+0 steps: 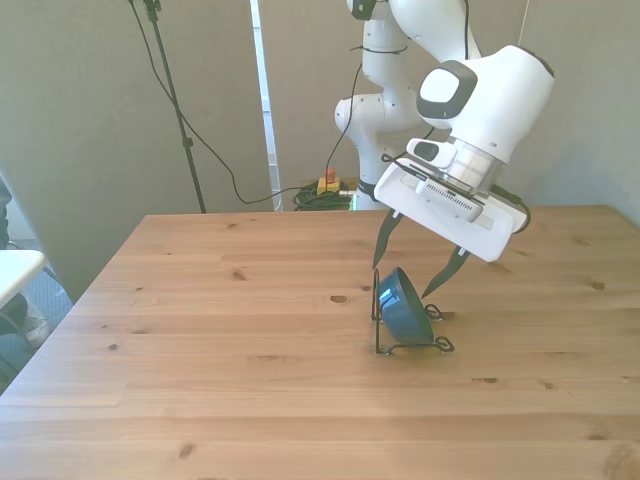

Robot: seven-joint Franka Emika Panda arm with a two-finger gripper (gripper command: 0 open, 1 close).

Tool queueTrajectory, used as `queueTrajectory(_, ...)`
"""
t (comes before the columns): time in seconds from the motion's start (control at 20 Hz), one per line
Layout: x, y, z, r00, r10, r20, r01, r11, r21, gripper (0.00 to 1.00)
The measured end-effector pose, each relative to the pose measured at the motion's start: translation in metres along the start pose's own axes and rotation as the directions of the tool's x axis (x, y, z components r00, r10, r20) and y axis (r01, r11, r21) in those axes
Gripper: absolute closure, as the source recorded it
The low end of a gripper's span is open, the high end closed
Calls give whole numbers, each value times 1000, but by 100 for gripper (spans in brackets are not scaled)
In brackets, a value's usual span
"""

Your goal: Unload the bowl

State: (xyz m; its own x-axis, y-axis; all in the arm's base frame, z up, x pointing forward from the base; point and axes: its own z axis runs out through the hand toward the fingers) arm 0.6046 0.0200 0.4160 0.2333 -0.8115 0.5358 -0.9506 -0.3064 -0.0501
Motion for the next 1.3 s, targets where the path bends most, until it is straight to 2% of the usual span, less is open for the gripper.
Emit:
queueTrajectory(0.6,-17,-4,1,994,12,-107,-15,999,-31,100)
queueTrajectory(1.3,-17,-2,6,992,21,-126,-28,998,-58,100)
